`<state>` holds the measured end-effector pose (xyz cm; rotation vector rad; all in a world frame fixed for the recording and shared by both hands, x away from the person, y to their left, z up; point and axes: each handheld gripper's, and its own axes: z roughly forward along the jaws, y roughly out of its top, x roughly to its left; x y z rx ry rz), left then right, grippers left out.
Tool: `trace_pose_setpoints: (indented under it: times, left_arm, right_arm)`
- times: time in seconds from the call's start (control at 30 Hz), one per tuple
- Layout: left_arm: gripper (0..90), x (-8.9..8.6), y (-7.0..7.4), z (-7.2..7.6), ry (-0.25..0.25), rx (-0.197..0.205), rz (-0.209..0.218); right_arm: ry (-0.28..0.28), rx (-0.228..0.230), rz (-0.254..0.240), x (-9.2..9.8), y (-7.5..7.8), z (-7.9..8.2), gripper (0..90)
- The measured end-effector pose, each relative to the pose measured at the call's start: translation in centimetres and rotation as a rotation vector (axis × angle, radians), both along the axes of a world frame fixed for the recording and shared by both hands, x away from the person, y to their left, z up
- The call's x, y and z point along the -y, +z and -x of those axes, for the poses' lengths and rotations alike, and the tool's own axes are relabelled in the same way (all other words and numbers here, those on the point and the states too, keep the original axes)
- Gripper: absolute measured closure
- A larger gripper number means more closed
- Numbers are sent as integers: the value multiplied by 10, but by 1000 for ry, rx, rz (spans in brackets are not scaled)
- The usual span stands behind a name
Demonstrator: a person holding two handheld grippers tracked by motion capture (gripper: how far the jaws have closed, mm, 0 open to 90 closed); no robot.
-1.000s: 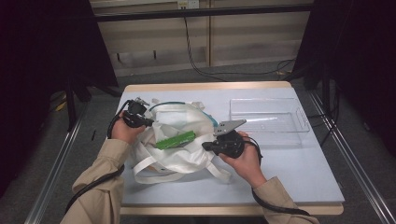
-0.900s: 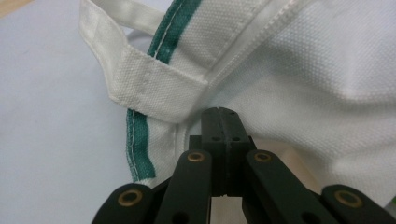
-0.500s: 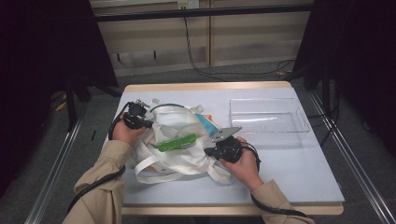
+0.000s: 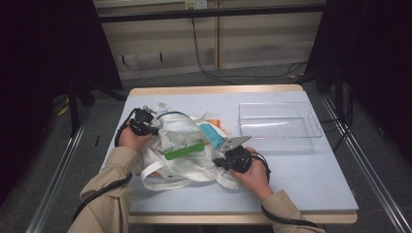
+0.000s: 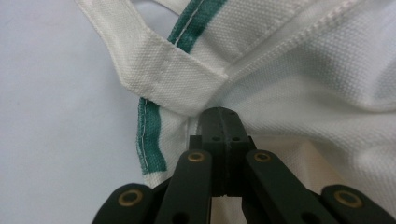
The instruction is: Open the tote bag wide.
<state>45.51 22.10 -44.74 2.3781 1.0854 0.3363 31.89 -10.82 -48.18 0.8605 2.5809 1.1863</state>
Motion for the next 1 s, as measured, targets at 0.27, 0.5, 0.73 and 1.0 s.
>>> trace_pose_setpoints:
  times: [0.27,0.5,0.73,1.0]
  left_arm:
    - [900,-2,-6,0,-12,-14,-11]
    - [900,-3,2,3,-18,-3,21]
    - [876,-9,18,13,-28,15,114]
    - [877,-10,30,26,-37,26,144]
  right_arm:
    - [-2,-5,-3,0,0,0,900]
    - [4,-9,-22,2,4,-1,900]
    - [20,-7,-51,4,13,-2,900]
    - [32,26,-37,2,30,-3,897]
